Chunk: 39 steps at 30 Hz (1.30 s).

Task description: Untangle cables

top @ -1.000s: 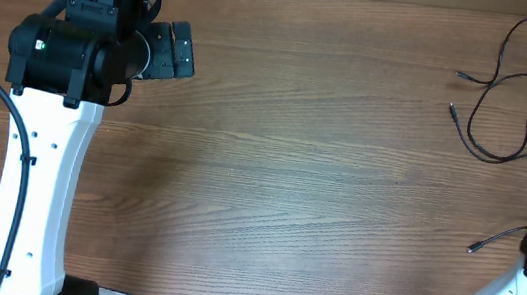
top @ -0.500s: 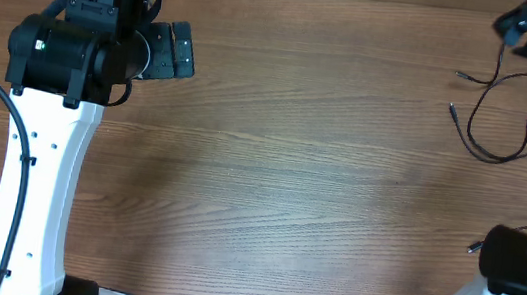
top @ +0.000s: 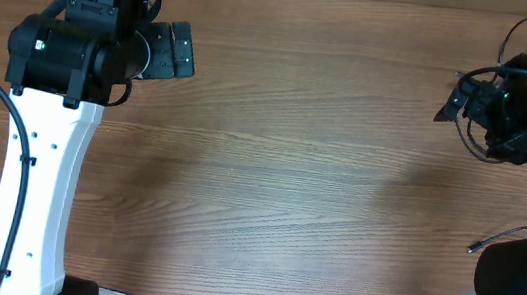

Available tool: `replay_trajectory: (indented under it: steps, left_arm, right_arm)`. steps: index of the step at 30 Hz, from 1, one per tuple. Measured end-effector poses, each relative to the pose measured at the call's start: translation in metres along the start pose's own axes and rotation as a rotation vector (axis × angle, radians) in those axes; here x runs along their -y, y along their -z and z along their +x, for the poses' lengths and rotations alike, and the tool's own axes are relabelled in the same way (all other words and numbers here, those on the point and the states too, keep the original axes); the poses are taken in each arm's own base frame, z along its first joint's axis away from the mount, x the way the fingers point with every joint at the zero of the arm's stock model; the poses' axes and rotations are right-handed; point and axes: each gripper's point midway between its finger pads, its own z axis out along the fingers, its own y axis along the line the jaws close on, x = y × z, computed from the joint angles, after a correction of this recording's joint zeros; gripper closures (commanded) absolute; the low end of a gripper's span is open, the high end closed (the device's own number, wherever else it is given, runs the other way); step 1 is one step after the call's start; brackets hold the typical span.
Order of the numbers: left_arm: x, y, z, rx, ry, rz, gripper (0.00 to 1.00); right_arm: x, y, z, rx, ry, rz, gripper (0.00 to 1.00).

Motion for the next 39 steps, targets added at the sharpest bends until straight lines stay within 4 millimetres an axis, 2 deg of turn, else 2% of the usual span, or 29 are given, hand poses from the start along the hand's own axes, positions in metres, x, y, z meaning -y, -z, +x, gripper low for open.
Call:
replay_trajectory:
  steps: [17, 27, 33, 39]
  left_arm:
    - [0.000, 0.000, 0.000, 0.000, 0.000, 0.000, 0.00]
    - [0.000, 0.000, 0.000, 0.000, 0.000, 0.000, 0.00]
    - [0.000, 0.000, 0.000, 0.000, 0.000, 0.000, 0.01]
    - [0.000, 0.000, 0.000, 0.000, 0.000, 0.000, 0.00]
  right_arm:
    - [-0.003, 0.007, -0.001, 0.035, 0.007, -0.019, 0.00]
    - [-0.007, 0.008, -0.016, 0.093, 0.017, -0.035, 0.00]
    - [-0.013, 0.011, -0.034, 0.167, 0.030, -0.054, 0.00]
    - [-0.013, 0.011, -0.036, 0.176, 0.032, -0.057, 0.00]
